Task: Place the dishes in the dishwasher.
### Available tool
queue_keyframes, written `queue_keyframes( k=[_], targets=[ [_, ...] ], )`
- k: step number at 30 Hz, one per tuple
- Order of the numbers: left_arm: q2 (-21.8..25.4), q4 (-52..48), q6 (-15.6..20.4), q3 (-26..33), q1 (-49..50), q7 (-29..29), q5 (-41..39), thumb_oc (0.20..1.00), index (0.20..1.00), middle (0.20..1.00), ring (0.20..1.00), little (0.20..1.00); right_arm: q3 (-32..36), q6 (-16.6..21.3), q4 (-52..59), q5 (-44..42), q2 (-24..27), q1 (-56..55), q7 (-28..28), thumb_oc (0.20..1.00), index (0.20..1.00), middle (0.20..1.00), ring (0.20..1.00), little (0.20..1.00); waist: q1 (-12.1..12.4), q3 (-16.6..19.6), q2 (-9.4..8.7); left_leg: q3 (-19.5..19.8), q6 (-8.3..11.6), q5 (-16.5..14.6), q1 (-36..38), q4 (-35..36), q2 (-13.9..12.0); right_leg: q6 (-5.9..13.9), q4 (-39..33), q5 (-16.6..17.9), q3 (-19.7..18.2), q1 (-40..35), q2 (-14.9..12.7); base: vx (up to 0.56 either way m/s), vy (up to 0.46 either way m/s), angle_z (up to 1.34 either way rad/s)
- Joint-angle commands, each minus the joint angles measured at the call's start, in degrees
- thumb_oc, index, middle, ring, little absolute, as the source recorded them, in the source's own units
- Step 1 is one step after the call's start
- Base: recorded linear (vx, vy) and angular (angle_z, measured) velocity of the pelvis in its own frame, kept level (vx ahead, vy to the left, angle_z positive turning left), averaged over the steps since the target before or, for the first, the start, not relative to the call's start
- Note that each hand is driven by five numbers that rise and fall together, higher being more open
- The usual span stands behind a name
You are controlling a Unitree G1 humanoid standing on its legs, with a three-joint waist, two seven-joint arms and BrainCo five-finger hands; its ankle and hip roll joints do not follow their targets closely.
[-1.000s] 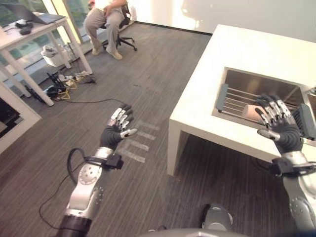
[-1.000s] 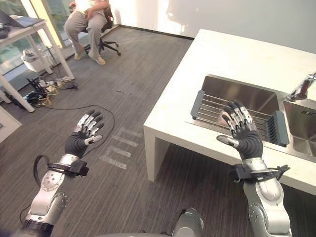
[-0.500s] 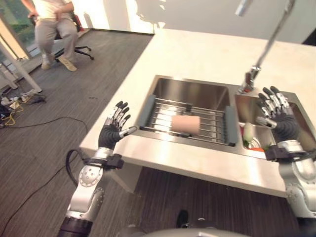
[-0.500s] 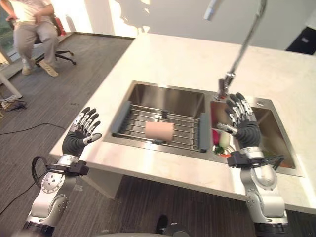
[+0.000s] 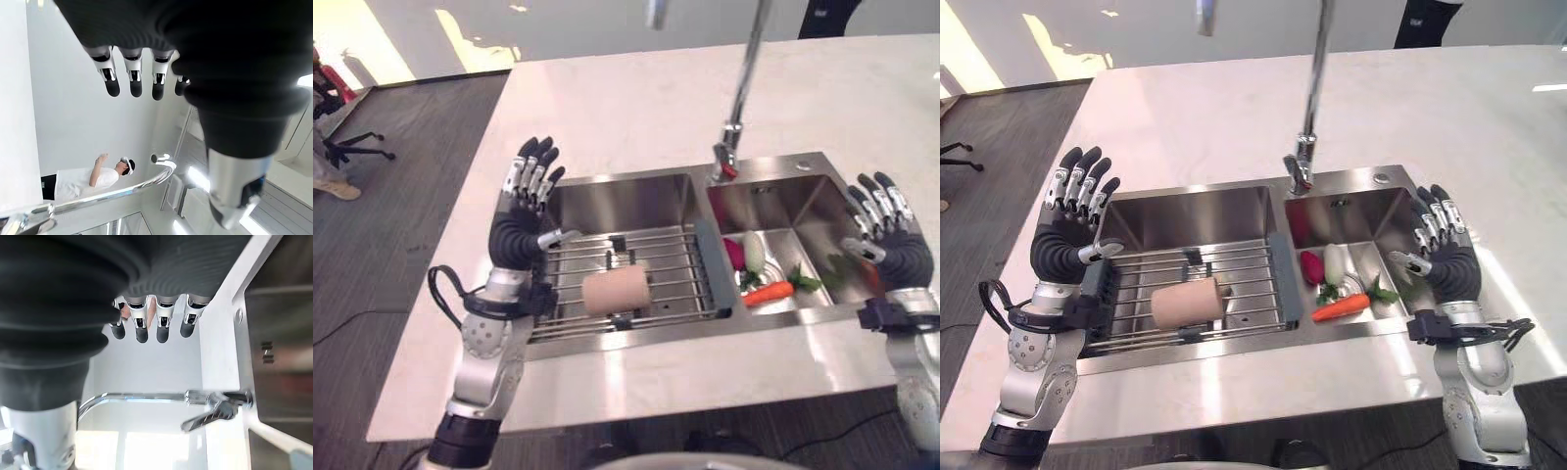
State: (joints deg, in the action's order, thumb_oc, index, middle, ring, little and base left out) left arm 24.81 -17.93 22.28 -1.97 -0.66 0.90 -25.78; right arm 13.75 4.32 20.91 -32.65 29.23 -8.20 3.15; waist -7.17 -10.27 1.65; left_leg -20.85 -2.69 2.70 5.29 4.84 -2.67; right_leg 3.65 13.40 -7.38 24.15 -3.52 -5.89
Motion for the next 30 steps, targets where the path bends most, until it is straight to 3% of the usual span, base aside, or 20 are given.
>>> queue_keyframes(
  k=[1,7,10,14,15,18,30],
  targets=[
    [4.93,-3.73,2.09,3.04,-0.06,-0.78,3.96,1.000,1.000,1.000,1.000,1.000,0.51,3.03,0.69,0.56,-1.11,2.91,-0.32,1.000,1.000,1.000,1.000,1.000,2.74,2.68,-1.80,0.27,4.23,-4.86,1.15,0.16,-2.46,5.84,-4.10,4.01,-1.00,1.57,-6.23,0.06,0.031,0.25],
    [9.48,-1.71,-3.53,7.06,1.70,-7.59,18.00,1.000,1.000,1.000,1.000,1.000,1.87,2.48,-0.62,1.34,1.20,3.00,-1.14,1.000,1.000,1.000,1.000,1.000,4.26,4.04,-1.97,1.39,4.74,-3.97,-0.33,0.16,-2.98,5.21,-9.36,3.85,-1.14,0.09,-5.32,0.05,-0.066,0.09],
    [12.14,0.48,-10.03,8.43,2.71,-6.31,24.06,1.000,1.000,1.000,1.000,1.000,2.01,1.67,-0.76,1.97,2.24,4.08,-1.53,1.000,1.000,1.000,1.000,1.000,4.85,4.23,-1.72,1.35,5.13,-3.82,-0.27,0.16,-3.39,5.21,-11.09,3.78,-1.37,-0.69,-4.69,0.01,-0.109,0.00],
    [15.91,3.02,-16.95,5.15,0.36,-3.40,32.72,1.000,1.000,1.000,1.000,1.000,0.76,1.29,-0.31,2.56,4.04,6.01,-1.64,1.000,1.000,1.000,1.000,1.000,4.26,4.09,-1.28,0.74,5.30,-3.91,0.31,0.16,-3.78,5.21,-11.77,3.61,-1.67,-1.42,-4.29,-0.02,-0.065,-0.06],
    [16.03,3.30,-17.04,4.88,0.07,-3.40,32.99,1.000,1.000,1.000,1.000,1.000,0.70,1.34,-0.41,2.58,4.08,6.14,-1.66,1.000,1.000,1.000,1.000,1.000,4.27,4.06,-1.27,0.69,5.31,-3.92,0.34,0.16,-3.80,5.21,-11.79,3.62,-1.67,-1.45,-4.28,-0.02,-0.058,-0.05],
    [17.40,7.24,-21.30,-0.86,-4.70,-2.20,38.59,1.000,1.000,1.000,1.000,1.000,-0.95,1.89,-1.57,2.96,4.64,8.30,-1.22,1.000,1.000,1.000,1.000,1.000,3.09,4.11,-0.94,-0.31,5.36,-3.95,0.91,0.16,-4.15,5.27,-12.28,3.67,-2.19,-1.78,-4.02,-0.01,-0.051,-0.07],
    [16.49,14.56,-25.63,-10.13,-11.69,-0.73,44.19,1.000,1.000,1.000,1.000,1.000,-1.04,2.74,-2.13,2.58,5.55,8.79,0.61,1.000,1.000,1.000,1.000,1.000,0.00,4.53,-0.71,-2.68,5.77,-4.28,2.31,0.16,-4.78,5.38,-13.36,4.02,-4.34,-2.10,-3.32,0.00,-0.014,-0.11]
  ],
)
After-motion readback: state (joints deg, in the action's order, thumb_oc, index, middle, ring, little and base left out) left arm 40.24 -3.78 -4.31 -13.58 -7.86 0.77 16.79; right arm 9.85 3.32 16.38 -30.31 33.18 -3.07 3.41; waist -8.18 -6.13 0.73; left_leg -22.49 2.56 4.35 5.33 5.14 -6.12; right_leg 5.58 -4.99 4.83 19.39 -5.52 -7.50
